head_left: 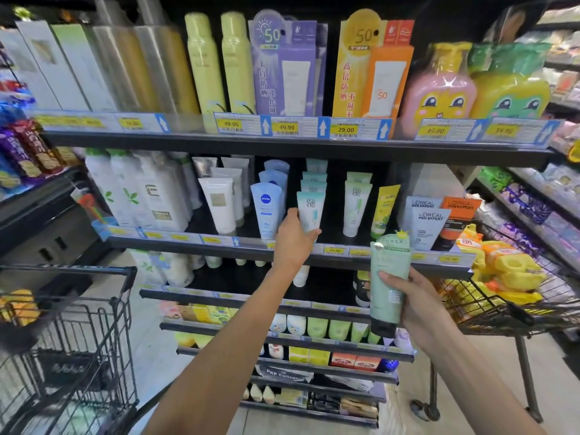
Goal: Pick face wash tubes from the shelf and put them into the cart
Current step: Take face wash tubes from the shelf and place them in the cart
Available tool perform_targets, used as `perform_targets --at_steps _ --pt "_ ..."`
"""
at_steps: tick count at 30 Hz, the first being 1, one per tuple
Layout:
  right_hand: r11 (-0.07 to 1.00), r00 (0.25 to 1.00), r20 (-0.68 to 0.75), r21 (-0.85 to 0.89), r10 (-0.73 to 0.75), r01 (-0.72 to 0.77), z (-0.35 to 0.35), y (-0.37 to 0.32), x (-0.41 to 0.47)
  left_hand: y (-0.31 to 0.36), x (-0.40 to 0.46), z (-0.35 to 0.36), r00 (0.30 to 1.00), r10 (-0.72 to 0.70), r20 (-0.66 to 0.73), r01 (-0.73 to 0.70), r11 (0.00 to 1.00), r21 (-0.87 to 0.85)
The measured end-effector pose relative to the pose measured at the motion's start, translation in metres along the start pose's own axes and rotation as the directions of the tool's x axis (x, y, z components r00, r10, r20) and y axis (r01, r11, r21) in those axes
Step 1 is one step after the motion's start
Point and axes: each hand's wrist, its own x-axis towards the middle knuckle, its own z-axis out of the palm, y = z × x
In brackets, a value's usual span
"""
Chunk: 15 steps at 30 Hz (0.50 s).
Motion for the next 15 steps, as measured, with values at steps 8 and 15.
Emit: perform_targets --at_steps 8,15 --pt "1.0 1.0 -0.002 -0.012 -0.023 0.023 0.01 0.005 -0.001 0.003 -0.008 -0.013 0.999 0.03 0.031 -0.031 1.0 0.003" --pt "0.999 0.999 -0.007 0.006 -0.041 0.041 0.034 0.012 -0.005 -0.009 -0.041 -0.047 0.995 0.092 0.046 -0.097 0.99 0.102"
